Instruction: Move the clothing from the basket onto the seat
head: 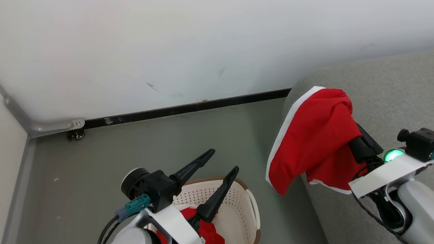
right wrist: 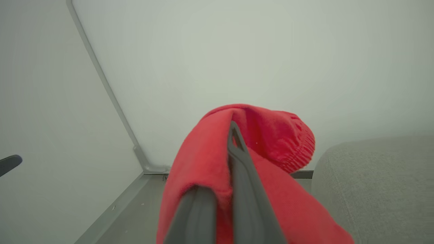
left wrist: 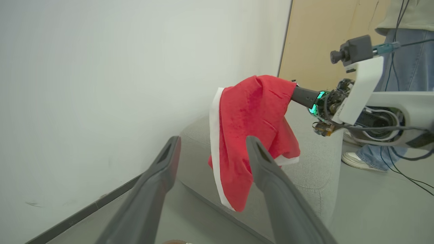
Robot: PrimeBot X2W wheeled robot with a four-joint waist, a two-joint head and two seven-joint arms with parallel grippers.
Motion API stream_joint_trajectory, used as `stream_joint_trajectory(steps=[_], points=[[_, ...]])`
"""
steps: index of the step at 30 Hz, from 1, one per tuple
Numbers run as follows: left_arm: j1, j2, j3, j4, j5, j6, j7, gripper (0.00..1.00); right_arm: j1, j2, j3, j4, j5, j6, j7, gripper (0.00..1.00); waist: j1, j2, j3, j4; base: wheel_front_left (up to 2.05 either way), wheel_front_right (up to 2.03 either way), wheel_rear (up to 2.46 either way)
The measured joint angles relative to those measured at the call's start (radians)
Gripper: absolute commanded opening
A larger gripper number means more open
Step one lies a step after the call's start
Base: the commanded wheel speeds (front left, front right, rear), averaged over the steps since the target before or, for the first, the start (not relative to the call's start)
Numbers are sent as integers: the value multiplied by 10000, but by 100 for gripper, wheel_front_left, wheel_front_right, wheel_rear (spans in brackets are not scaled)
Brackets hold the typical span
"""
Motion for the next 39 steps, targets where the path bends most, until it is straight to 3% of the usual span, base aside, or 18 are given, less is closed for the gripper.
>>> stream_joint_trajectory(steps=[18,32,39], points=[[-72,-267,-550,479,-19,-115,-345,100,1376,282,-1603,-349,-903,0,0,0,-1,0,171,-1037,0,0,0],[-288,-343,-700,577,42,-117,-522,100,1452,407,-1455,-531,-1321,0,0,0,0,0,602,-1786,0,0,0],[-478,-336,-694,437,196,-115,-522,100,505,224,-1432,-215,-1204,0,173,0,0,0,988,-1911,0,0,0]])
